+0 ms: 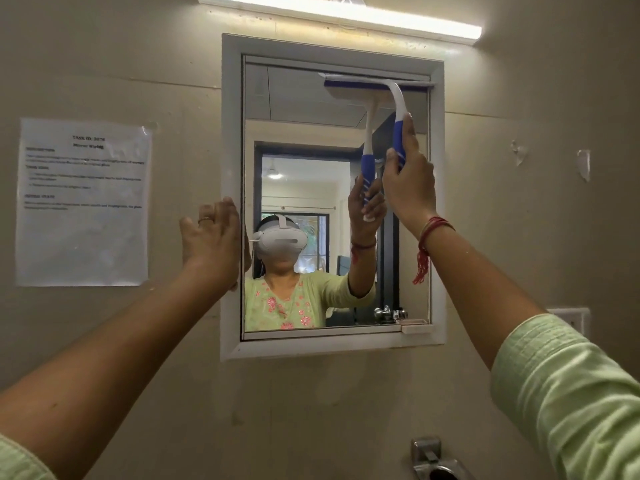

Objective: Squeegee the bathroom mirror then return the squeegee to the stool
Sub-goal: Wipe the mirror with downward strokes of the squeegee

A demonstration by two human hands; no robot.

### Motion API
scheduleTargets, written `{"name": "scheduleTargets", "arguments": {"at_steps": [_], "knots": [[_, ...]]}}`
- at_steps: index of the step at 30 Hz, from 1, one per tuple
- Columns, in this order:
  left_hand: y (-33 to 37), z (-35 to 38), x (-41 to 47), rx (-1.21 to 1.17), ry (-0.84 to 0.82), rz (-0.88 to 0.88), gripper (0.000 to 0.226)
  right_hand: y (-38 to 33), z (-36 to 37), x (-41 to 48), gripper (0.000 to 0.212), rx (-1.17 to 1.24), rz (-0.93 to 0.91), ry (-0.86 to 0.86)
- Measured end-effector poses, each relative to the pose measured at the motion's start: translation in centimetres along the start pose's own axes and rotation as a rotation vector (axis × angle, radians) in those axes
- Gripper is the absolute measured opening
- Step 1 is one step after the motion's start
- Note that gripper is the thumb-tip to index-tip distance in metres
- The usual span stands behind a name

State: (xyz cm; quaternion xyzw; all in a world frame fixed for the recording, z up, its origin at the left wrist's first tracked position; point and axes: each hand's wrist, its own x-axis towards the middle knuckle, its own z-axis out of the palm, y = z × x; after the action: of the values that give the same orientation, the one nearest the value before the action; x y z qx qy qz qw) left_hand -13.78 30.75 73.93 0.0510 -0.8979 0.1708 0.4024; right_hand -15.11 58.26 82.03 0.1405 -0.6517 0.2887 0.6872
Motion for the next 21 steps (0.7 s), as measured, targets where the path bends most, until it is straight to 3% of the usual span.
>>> {"name": "scheduleTargets", "arguments": {"at_steps": [21], "knots": [[0.1, 0.4, 0.1, -0.009, -0.015, 0.04, 0.137, 1.9, -1.6, -11.3, 0.06, -0.093, 0.028, -0.055]]}}
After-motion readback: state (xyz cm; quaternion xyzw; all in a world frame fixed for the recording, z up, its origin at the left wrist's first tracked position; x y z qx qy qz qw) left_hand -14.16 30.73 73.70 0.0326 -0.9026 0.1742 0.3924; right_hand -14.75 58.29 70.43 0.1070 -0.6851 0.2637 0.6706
